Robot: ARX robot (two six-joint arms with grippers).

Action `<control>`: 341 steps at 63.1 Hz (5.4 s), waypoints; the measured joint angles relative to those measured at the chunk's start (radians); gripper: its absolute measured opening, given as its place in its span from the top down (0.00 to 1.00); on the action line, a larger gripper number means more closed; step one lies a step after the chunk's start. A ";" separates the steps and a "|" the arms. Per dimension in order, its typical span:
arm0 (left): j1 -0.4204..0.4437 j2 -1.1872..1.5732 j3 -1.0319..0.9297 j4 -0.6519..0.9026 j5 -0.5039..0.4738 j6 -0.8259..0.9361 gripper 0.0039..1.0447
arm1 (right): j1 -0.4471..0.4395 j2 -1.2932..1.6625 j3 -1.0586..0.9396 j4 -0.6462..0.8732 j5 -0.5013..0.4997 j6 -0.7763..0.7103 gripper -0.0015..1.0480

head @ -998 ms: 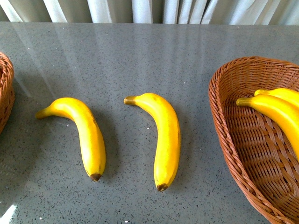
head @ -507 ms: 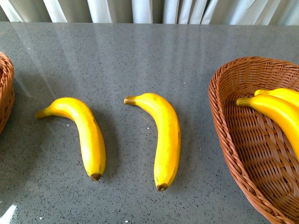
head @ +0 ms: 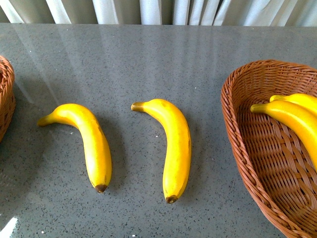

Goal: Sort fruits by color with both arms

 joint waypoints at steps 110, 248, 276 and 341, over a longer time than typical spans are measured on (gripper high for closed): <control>0.000 0.000 0.000 0.000 0.000 0.000 0.09 | 0.718 1.378 1.069 -0.181 0.155 0.067 0.09; 0.000 0.000 0.000 0.000 0.000 0.000 0.09 | 0.555 1.168 0.874 -0.036 0.113 0.200 0.73; 0.000 0.000 0.000 0.000 0.000 0.000 0.09 | 0.341 0.734 0.528 0.022 0.086 0.187 0.73; 0.000 0.000 0.000 0.000 0.000 0.000 0.09 | 0.037 0.600 0.177 -0.005 0.115 0.096 0.18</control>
